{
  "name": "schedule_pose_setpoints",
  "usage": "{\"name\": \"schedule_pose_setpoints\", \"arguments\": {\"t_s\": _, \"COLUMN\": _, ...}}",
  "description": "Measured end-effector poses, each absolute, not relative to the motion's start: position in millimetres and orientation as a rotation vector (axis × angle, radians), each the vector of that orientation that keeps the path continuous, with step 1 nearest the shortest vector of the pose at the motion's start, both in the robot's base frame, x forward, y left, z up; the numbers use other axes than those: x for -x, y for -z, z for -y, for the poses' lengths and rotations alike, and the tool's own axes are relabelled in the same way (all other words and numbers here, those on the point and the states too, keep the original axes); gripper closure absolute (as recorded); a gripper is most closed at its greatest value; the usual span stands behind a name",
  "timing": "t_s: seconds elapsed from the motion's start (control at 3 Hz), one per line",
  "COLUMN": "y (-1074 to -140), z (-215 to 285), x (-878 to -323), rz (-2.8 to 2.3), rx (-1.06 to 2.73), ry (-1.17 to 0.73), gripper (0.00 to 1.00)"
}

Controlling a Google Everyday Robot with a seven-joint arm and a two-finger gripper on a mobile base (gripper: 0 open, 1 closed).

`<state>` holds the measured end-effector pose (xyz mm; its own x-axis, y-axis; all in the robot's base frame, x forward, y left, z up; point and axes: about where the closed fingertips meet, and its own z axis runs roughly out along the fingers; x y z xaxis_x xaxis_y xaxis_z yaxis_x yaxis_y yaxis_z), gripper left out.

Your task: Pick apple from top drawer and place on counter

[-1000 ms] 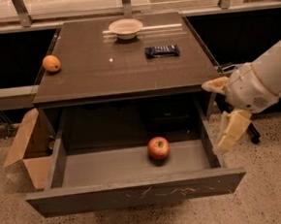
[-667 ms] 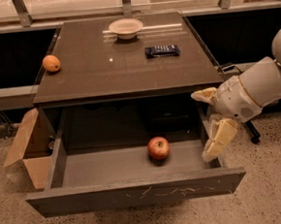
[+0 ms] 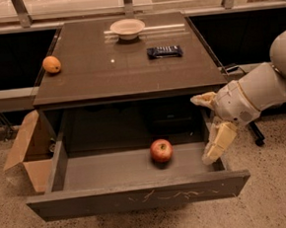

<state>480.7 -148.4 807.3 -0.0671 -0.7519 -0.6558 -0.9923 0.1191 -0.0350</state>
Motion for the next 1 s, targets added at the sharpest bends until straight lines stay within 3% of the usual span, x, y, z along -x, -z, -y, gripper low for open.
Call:
{"name": "schedule_pose_setpoints", "arguments": {"t_s": 0.67, "y": -743.0, "z": 117.4, "x": -504.5, "rz": -1.820, "rx": 1.690, "ry": -0.658, "gripper": 0.02}}
{"name": "schedule_pose_setpoints", "arguments": {"t_s": 1.0, "y": -726.3, "z": 107.8, "x": -509.9, "rz": -1.808, "rx": 1.678, "ry": -0.669, "gripper": 0.22}}
